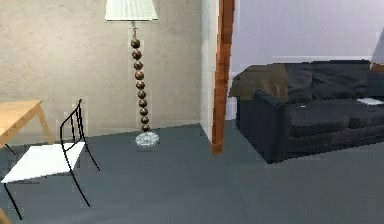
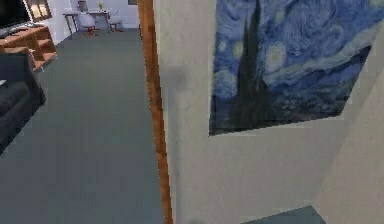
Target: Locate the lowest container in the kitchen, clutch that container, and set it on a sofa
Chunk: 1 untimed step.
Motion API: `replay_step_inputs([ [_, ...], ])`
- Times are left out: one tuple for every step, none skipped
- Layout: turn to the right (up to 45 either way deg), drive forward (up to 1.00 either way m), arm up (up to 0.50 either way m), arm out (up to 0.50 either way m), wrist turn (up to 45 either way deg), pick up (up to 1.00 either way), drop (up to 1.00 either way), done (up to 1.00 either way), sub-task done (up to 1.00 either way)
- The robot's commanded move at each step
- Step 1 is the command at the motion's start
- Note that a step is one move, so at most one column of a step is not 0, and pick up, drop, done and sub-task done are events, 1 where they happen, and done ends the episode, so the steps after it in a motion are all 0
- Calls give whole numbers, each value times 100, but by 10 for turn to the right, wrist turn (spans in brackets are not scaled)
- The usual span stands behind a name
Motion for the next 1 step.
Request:
replay_step_inputs([
  [0,15,0,0,0,0,0,0,0],
])
